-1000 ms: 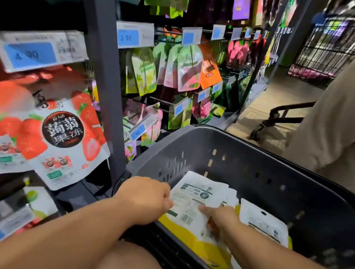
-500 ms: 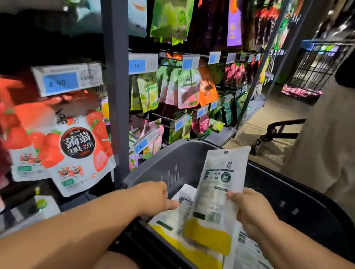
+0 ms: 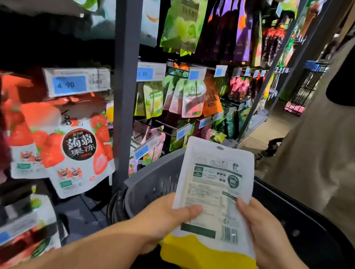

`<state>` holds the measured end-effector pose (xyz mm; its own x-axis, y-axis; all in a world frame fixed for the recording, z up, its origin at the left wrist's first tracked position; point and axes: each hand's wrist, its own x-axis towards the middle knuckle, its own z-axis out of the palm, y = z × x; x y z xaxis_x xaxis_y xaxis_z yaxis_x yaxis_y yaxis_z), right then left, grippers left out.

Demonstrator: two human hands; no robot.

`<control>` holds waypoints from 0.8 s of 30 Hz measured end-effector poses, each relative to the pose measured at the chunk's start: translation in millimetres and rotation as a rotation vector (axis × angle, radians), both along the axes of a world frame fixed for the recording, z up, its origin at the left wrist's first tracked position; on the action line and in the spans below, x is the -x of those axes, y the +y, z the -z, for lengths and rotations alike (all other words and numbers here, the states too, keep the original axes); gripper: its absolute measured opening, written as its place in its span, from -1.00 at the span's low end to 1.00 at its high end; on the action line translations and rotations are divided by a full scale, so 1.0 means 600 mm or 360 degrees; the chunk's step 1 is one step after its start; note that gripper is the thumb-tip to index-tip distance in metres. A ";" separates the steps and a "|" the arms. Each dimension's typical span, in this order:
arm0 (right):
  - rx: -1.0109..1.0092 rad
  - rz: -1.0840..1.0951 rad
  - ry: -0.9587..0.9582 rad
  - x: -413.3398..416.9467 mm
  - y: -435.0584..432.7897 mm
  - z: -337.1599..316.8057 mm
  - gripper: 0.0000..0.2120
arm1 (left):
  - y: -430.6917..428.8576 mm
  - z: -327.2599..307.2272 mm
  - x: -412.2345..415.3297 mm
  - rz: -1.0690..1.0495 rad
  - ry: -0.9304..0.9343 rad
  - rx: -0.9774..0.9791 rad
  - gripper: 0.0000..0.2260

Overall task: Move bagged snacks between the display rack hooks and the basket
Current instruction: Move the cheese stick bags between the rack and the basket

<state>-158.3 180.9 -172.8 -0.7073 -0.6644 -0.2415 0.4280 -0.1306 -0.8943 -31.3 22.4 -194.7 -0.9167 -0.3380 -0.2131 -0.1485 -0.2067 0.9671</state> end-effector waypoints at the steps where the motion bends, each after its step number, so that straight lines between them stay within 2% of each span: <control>1: -0.0063 0.0077 0.0111 0.001 -0.004 0.006 -0.62 | 0.001 -0.001 0.000 -0.0041 0.0040 -0.0023 -0.77; 3: -0.0348 0.0272 0.0513 0.006 -0.010 0.018 -0.69 | 0.003 0.000 0.001 -0.0121 0.0109 0.0004 -0.75; 5: -0.0594 0.0421 0.0836 0.002 -0.012 0.023 -0.55 | 0.005 0.004 0.003 -0.0204 0.0116 0.0087 -0.78; 7: -0.0648 0.0438 0.1090 -0.006 -0.010 0.035 -0.39 | 0.010 0.009 0.007 -0.0284 0.0117 0.0153 -0.79; 8: -0.0677 0.0434 0.1232 -0.008 -0.009 0.042 -0.37 | 0.012 0.009 0.009 -0.0311 0.0124 0.0184 -0.79; 10: -0.0782 0.0436 0.1578 -0.012 -0.008 0.053 -0.42 | 0.016 0.009 0.014 -0.0361 0.0148 0.0220 -0.76; 12: -0.0869 0.0468 0.1917 -0.014 -0.010 0.055 -0.57 | 0.020 0.007 0.019 -0.0420 0.0152 0.0238 -0.80; 14: -0.0860 0.0479 0.2119 -0.018 -0.012 0.054 -0.71 | 0.023 0.008 0.024 -0.0417 0.0143 0.0260 -0.81; 15: -0.0833 0.0463 0.2108 -0.019 -0.012 0.057 -0.73 | 0.026 0.008 0.027 -0.0394 0.0138 0.0258 -0.81; 19: -0.0705 0.0326 0.1953 -0.022 -0.009 0.068 -0.57 | 0.035 0.003 0.033 -0.0306 0.0112 0.0230 -0.80; 21: -0.0653 0.0231 0.1875 -0.026 -0.013 0.070 -0.57 | 0.040 0.001 0.032 -0.0285 0.0116 0.0229 -0.82; 24: -0.0536 0.0171 0.1689 -0.027 -0.018 0.072 -0.56 | 0.046 -0.001 0.031 -0.0233 0.0121 0.0262 -0.69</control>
<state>-141.8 169.9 -216.2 -0.7117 -0.6016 0.3626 -0.5721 0.1969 -0.7962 -50.0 50.2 -194.0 -0.8667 -0.4930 -0.0760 -0.0538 -0.0591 0.9968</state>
